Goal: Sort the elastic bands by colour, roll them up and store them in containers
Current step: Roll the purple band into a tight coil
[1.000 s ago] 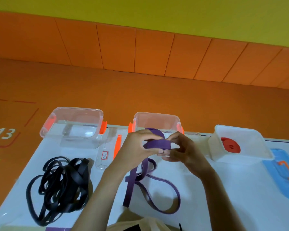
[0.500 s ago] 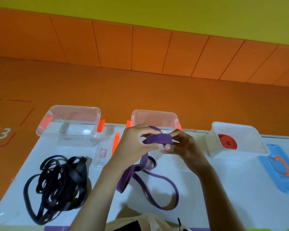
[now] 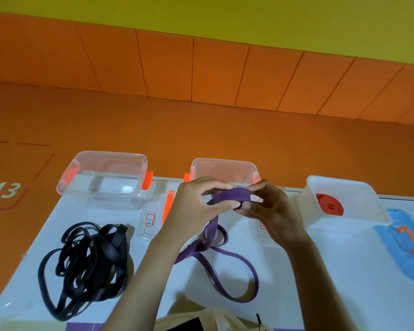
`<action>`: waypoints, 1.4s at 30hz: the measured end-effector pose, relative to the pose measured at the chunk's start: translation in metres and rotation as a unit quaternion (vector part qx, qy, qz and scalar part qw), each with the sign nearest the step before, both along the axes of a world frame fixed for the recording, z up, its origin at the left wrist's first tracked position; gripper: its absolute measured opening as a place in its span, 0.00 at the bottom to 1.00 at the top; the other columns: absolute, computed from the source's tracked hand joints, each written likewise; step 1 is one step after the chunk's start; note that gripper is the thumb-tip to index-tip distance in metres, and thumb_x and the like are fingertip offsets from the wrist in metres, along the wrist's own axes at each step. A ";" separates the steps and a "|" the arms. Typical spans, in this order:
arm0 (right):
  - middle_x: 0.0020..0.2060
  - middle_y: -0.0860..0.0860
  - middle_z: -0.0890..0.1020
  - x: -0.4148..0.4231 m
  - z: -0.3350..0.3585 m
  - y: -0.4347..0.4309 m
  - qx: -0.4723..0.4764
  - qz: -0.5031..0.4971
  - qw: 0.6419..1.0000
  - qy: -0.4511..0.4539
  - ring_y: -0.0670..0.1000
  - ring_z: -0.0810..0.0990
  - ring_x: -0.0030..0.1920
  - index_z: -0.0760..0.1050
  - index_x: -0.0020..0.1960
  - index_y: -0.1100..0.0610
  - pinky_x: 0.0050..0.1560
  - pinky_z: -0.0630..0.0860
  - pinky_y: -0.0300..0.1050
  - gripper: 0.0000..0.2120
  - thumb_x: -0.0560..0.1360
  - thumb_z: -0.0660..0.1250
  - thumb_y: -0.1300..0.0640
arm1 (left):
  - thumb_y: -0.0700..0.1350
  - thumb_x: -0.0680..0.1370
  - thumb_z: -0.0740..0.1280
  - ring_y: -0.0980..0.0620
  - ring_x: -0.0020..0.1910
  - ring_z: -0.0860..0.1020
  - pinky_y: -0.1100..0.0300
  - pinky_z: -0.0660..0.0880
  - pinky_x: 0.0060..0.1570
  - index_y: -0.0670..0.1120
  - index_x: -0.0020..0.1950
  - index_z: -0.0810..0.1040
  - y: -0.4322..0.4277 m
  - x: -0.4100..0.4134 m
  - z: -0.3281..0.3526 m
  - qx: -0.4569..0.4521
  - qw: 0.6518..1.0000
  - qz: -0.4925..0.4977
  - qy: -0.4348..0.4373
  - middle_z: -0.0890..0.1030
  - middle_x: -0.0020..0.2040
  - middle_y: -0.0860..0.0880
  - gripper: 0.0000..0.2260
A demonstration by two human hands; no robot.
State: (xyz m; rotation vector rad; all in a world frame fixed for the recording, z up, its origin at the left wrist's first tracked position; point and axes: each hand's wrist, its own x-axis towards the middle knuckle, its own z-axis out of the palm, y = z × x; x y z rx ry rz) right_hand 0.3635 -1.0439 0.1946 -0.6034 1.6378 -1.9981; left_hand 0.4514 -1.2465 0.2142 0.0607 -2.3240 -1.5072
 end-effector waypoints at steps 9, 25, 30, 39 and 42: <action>0.50 0.44 0.87 -0.002 0.021 -0.001 0.202 -0.022 0.963 0.175 0.50 0.86 0.52 0.83 0.56 0.48 0.47 0.82 0.38 0.17 0.68 0.80 0.48 | 0.44 0.73 0.81 0.65 0.51 0.83 0.74 0.76 0.53 0.57 0.58 0.86 -0.013 -0.004 0.011 -0.071 0.994 -0.067 -0.043 0.84 0.49 0.70 0.16; 0.50 0.46 0.88 -0.001 0.044 -0.001 0.211 -0.094 0.958 0.171 0.48 0.88 0.49 0.83 0.57 0.52 0.48 0.85 0.43 0.21 0.66 0.80 0.48 | 0.46 0.74 0.81 0.60 0.51 0.85 0.71 0.78 0.52 0.55 0.52 0.86 -0.004 0.001 0.023 0.061 0.998 -0.018 -0.015 0.87 0.48 0.62 0.10; 0.49 0.43 0.88 0.004 0.067 -0.003 0.127 -0.112 0.963 0.211 0.47 0.88 0.50 0.85 0.55 0.51 0.46 0.80 0.33 0.18 0.67 0.79 0.50 | 0.47 0.73 0.82 0.58 0.54 0.85 0.66 0.80 0.56 0.54 0.53 0.85 -0.004 0.004 0.045 0.092 0.996 -0.012 0.014 0.87 0.51 0.59 0.11; 0.50 0.58 0.88 0.013 0.076 -0.015 -0.032 -0.094 0.994 0.048 0.63 0.88 0.51 0.86 0.53 0.52 0.51 0.86 0.54 0.21 0.63 0.86 0.47 | 0.53 0.70 0.82 0.49 0.53 0.85 0.57 0.83 0.55 0.57 0.56 0.87 -0.007 0.003 0.057 0.110 0.992 -0.042 0.048 0.86 0.52 0.55 0.16; 0.51 0.59 0.87 0.013 0.069 -0.016 -0.006 -0.073 0.997 0.027 0.62 0.87 0.53 0.85 0.52 0.54 0.51 0.85 0.50 0.17 0.65 0.83 0.52 | 0.53 0.71 0.81 0.54 0.52 0.86 0.62 0.81 0.54 0.57 0.56 0.86 -0.011 0.000 0.049 0.133 0.989 -0.060 0.005 0.88 0.52 0.56 0.14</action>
